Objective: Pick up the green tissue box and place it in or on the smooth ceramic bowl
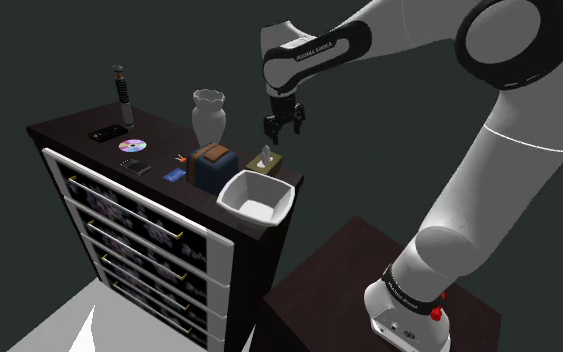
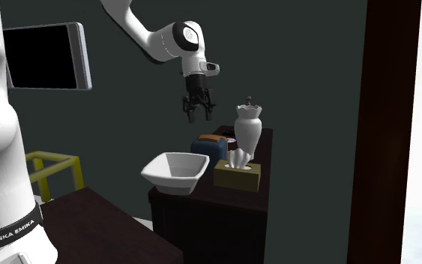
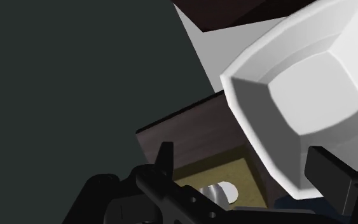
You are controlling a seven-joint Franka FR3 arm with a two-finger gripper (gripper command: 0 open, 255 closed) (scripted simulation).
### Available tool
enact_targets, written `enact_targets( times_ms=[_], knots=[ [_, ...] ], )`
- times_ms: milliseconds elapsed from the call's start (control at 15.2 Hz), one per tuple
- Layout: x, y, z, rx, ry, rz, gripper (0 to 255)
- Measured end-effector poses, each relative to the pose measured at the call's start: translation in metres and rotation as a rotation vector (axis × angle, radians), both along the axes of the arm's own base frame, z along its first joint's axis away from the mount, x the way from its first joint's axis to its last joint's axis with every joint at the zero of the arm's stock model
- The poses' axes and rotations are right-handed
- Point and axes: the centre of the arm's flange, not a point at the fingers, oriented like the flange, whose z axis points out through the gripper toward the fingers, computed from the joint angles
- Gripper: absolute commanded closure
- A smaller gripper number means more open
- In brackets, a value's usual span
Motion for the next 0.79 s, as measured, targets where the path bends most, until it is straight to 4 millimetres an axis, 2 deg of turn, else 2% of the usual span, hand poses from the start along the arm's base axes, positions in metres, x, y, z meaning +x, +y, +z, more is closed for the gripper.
enact_targets(
  times_ms=[792],
  knots=[
    [0.13,-0.046,-0.086,-0.062,0.047,-0.04,0]
  ],
)
